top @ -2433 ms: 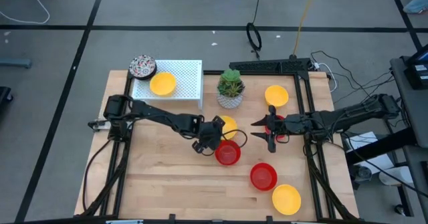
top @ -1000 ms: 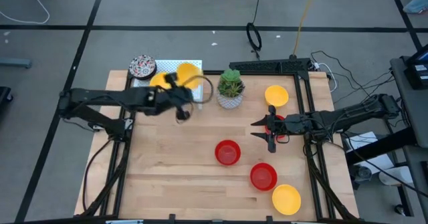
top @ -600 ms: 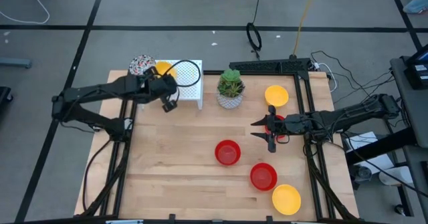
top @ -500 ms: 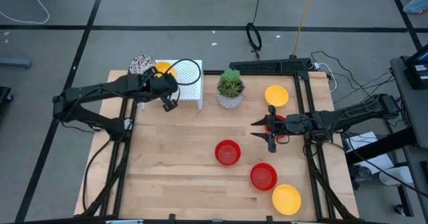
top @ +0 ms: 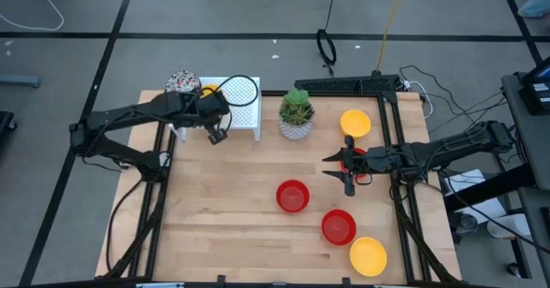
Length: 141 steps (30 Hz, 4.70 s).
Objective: Pick & Place Mini bowls
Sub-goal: Stack the yellow bowl on top of the yellow bowl on the shelf
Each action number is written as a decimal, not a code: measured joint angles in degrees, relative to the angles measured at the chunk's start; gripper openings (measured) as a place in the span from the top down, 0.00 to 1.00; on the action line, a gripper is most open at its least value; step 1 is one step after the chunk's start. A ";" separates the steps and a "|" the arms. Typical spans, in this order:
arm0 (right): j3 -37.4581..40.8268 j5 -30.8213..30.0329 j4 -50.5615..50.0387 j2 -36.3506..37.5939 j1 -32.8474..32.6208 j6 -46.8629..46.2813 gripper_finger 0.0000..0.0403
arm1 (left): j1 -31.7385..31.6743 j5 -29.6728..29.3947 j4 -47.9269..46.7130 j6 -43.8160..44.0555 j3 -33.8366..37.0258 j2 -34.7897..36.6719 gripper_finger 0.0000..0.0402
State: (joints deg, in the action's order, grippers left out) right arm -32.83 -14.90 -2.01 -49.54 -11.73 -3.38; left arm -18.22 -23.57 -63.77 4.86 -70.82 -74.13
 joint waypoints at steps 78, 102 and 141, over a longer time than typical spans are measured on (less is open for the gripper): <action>-16.38 29.15 -36.05 -15.32 -17.97 -56.21 0.60 | 5.65 5.69 13.66 1.78 0.04 0.36 0.50; -16.38 31.58 -35.40 -29.77 -31.28 -63.40 0.60 | 7.10 5.68 17.73 -2.13 0.04 0.36 0.50; -16.30 35.56 -36.01 -23.56 -32.48 -63.47 1.00 | 10.72 10.64 17.33 -2.18 0.04 0.36 0.50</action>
State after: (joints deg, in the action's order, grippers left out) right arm -49.12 20.66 -38.02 -73.10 -44.21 -66.85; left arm -7.49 -12.93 -46.44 2.68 -70.78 -73.78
